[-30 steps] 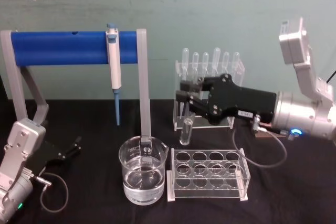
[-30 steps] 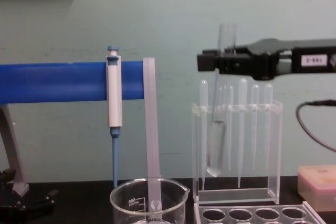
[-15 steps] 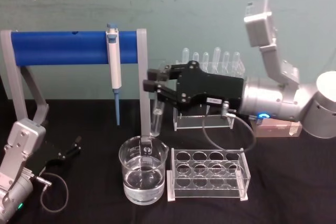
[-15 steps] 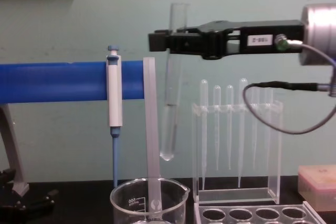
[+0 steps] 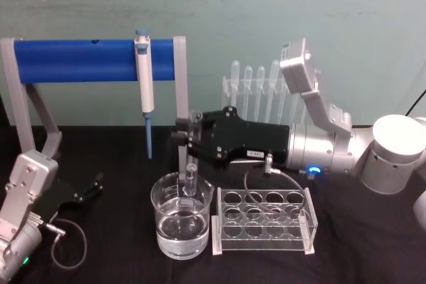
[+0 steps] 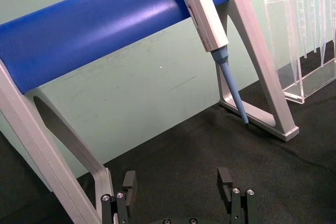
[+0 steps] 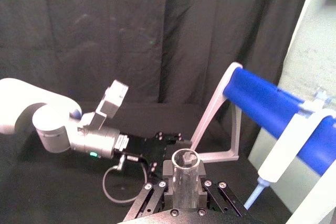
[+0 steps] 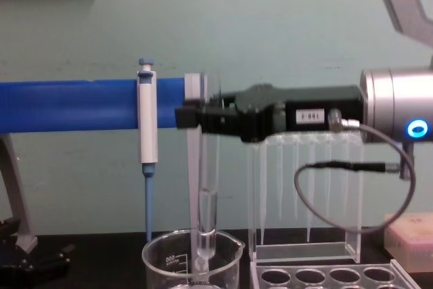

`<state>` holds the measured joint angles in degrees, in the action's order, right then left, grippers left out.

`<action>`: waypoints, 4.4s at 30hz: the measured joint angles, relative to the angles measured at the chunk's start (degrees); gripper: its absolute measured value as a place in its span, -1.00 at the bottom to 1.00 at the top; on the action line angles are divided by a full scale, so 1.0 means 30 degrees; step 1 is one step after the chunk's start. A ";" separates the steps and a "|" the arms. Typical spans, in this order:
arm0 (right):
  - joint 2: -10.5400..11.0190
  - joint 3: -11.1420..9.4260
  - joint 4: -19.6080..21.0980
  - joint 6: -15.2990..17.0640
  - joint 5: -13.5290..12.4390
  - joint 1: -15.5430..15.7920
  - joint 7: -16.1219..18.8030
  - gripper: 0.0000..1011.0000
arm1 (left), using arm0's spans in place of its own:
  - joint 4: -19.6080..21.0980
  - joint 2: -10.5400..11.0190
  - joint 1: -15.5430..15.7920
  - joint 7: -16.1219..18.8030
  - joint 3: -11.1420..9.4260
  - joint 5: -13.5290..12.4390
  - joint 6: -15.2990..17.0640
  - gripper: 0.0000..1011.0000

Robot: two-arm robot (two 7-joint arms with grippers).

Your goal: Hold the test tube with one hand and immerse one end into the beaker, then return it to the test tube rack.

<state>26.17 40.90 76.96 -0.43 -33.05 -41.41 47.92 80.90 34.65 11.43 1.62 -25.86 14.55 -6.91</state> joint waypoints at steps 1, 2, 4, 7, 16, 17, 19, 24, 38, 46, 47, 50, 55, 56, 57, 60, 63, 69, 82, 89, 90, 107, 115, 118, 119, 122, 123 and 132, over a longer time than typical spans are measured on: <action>-0.0026 0.0024 -0.0095 -0.0097 0.0037 0.0051 0.0058 -0.56 | 0.0000 0.0000 0.0001 0.0000 0.0001 -0.0001 0.0000 0.98; -0.0083 0.0053 -0.0322 -0.0275 0.0065 0.0170 0.0136 -0.56 | 0.0000 0.0000 0.0000 0.0000 0.0000 -0.0001 0.0001 0.98; -0.0150 0.0067 -0.0533 -0.0448 0.0065 0.0297 0.0243 -0.56 | 0.0000 0.0000 0.0000 0.0000 0.0001 0.0000 0.0000 0.98; -0.0321 0.0112 -0.0996 -0.0799 0.0066 0.0547 0.0416 -0.56 | 0.0000 0.0000 0.0001 0.0000 0.0000 -0.0001 0.0000 0.98; -0.0923 0.0325 -0.2276 -0.1987 0.0557 0.0948 0.0893 -0.56 | 0.0000 0.0000 -0.0001 0.0001 0.0001 -0.0001 0.0000 0.98; -0.0955 0.0327 -0.2331 -0.2083 0.0627 0.0955 0.0925 -0.56 | 0.0000 0.0000 0.0000 0.0001 0.0000 -0.0001 0.0000 0.98; -0.1026 0.0329 -0.2454 -0.2295 0.0783 0.0987 0.0985 -0.56 | 0.0000 0.0000 0.0000 0.0000 0.0000 0.0000 0.0000 0.98; -0.1171 0.0250 -0.2691 -0.2539 0.1040 0.1056 0.1005 -0.56 | 0.0000 0.0000 0.0001 0.0000 0.0001 0.0000 0.0000 0.98; -0.1479 -0.0048 -0.3165 -0.2893 0.1247 0.1308 0.1149 -0.56 | 0.0000 0.0000 -0.0001 0.0000 0.0000 -0.0001 0.0000 0.98; -0.1498 -0.0095 -0.3187 -0.2942 0.1217 0.1336 0.1187 -0.56 | 0.0000 0.0000 0.0000 0.0000 0.0000 -0.0001 0.0000 0.98; -0.1498 -0.0095 -0.3187 -0.2942 0.1217 0.1336 0.1187 -0.56 | 0.0000 0.0000 0.0000 0.0000 0.0000 -0.0001 0.0000 0.98; -0.1497 -0.0095 -0.3175 -0.2932 0.1212 0.1332 0.1185 -0.56 | 0.0000 0.0000 0.0000 0.0000 0.0000 0.0000 0.0000 0.98; -0.1491 -0.0090 -0.3161 -0.2914 0.1200 0.1323 0.1182 -0.56 | 0.0000 0.0000 0.0000 0.0000 0.0000 0.0000 0.0000 0.98; -0.1490 -0.0088 -0.3160 -0.2912 0.1199 0.1322 0.1182 -0.56 | 0.0000 0.0000 0.0000 0.0000 0.0000 0.0000 0.0000 0.98; -0.1489 -0.0085 -0.3157 -0.2907 0.1198 0.1319 0.1182 -0.56 | 0.0000 0.0000 0.0000 0.0000 0.0000 0.0000 0.0000 0.98; -0.1485 -0.0080 -0.3150 -0.2899 0.1198 0.1315 0.1181 -0.56 | 0.0000 0.0000 0.0000 0.0000 0.0001 -0.0001 0.0000 0.98; -0.1481 -0.0075 -0.3145 -0.2892 0.1198 0.1308 0.1179 -0.56 | 0.0000 0.0000 0.0000 0.0000 0.0000 0.0000 0.0000 0.98; -0.1471 -0.0067 -0.3134 -0.2882 0.1198 0.1302 0.1179 -0.56 | 0.0000 0.0000 0.0000 0.0000 0.0000 0.0000 0.0000 0.98; -0.1467 -0.0066 -0.3133 -0.2882 0.1200 0.1302 0.1178 -0.56 | 0.0000 0.0000 0.0000 0.0000 0.0001 -0.0001 0.0000 0.98; -0.1466 -0.0066 -0.3132 -0.2883 0.1199 0.1302 0.1174 -0.56 | 0.0000 0.0000 -0.0001 0.0000 0.0001 -0.0001 0.0000 0.98; -0.1466 -0.0065 -0.3134 -0.2883 0.1200 0.1301 0.1173 -0.56 | 0.0000 0.0000 0.0000 0.0000 0.0000 0.0000 0.0000 0.98; -0.1466 -0.0066 -0.3134 -0.2884 0.1200 0.1301 0.1158 -0.56 | 0.0000 0.0000 -0.0001 0.0000 0.0000 0.0000 0.0001 0.98; -0.1466 -0.0066 -0.3135 -0.2884 0.1199 0.1302 0.1149 -0.56 | 0.0000 -0.0001 0.0000 0.0000 0.0000 0.0000 0.0001 0.98; -0.1466 -0.0065 -0.3135 -0.2884 0.1200 0.1302 0.1149 -0.56 | 0.0000 0.0000 0.0001 0.0000 0.0001 0.0000 0.0001 0.98; -0.1467 -0.0066 -0.3134 -0.2884 0.1200 0.1302 0.1149 -0.56 | 0.0000 0.0000 0.0000 0.0000 0.0001 0.0000 0.0000 0.98; -0.1466 -0.0066 -0.3135 -0.2883 0.1200 0.1302 0.1149 -0.56 | 0.0000 0.0000 0.0001 0.0000 0.0000 -0.0001 0.0000 0.98; -0.1466 -0.0065 -0.3135 -0.2884 0.1200 0.1302 0.1149 -0.56 | 0.0000 0.0000 0.0000 0.0000 0.0000 -0.0001 0.0000 0.98; -0.1466 -0.0066 -0.3136 -0.2884 0.1200 0.1301 0.1150 -0.56 | 0.0000 0.0000 0.0000 0.0000 0.0000 -0.0001 0.0000 0.98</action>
<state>21.77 40.70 67.55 -9.08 -29.45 -37.51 51.37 80.90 34.65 11.43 1.62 -25.86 14.55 -6.91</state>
